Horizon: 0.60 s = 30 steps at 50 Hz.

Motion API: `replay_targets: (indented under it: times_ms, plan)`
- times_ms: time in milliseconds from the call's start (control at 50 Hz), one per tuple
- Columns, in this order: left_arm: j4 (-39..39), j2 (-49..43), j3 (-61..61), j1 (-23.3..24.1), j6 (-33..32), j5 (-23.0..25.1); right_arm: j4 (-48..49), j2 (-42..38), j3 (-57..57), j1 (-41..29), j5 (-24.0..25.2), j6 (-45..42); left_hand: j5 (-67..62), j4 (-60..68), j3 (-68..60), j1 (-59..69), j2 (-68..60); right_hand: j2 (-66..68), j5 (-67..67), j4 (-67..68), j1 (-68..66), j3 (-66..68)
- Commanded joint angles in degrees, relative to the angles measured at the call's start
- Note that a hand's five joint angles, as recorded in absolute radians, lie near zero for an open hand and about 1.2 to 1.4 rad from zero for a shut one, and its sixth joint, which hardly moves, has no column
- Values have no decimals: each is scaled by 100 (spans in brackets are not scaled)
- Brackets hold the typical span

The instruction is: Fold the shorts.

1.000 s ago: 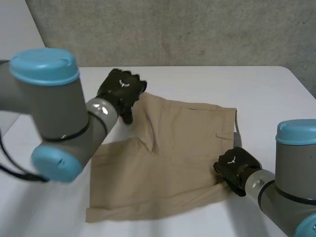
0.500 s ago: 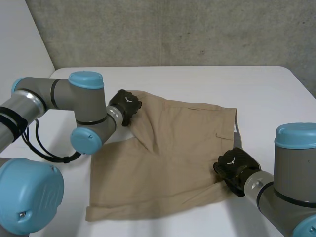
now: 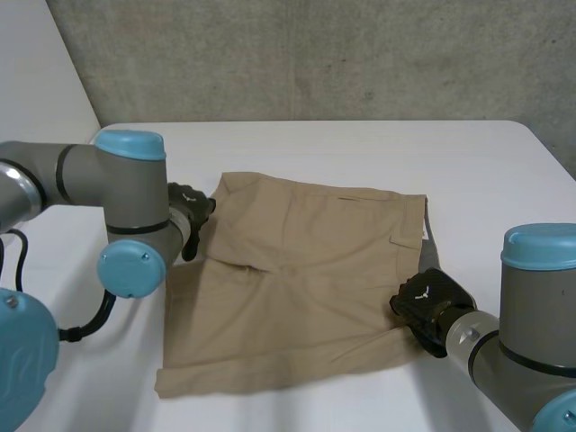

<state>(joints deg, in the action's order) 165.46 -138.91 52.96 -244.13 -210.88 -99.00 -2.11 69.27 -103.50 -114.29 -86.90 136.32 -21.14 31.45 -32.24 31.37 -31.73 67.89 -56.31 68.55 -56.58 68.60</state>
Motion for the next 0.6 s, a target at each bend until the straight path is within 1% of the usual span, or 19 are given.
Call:
replay_targets:
  times_ms: [20, 60, 200, 260, 400, 480, 500, 560, 600]
  plan:
    - [477, 285, -40, 15, 231, 82, 0, 8, -21, 3, -3, 0, -262, 231, -153, 240, -203, 1211, -1369, 1145, -2342, 1140]
    - [645, 285, -31, 15, 222, 231, 0, 8, -21, 3, -3, 0, -262, 231, -153, 240, -203, 1211, -1369, 1145, -2342, 1140]
    - [689, 154, -101, -20, 196, 951, 0, 8, -38, -6, -3, 0, -296, 265, -186, 273, -237, 1211, -1369, 1145, -2342, 1140]
    - [672, -91, -206, -20, 178, 1049, 0, 8, -38, -6, -3, 0, -296, 265, -186, 273, -237, 1211, -1369, 1145, -2342, 1140]
    - [522, -426, -400, -55, 161, 1067, 0, 8, -38, 3, -3, 0, -430, 399, -320, 407, -371, 1211, -1369, 1145, -2342, 1140]
    - [373, -558, -505, -64, 100, 1040, 9, 8, -30, 12, -3, 0, -1705, 1675, -1596, 1683, -1646, 1211, -1369, 1145, -2342, 1140]
    - [312, -584, -540, -73, 47, 1014, 9, 8, -30, 3, -3, 0, -2674, 2644, -2565, 2652, -2616, 1211, -1369, 1145, -2342, 1140]
    - [241, -585, -558, -73, -59, 918, 9, -1, -30, 3, -3, 0, -4680, 4649, -4571, 4658, -4621, 1211, -1369, 1145, -2342, 1140]
    - [232, -567, -558, -73, -138, 655, 9, -1, -30, 3, -3, 0, -4886, 4855, -4776, 4863, -4827, 1211, -1369, 1145, -2342, 1140]
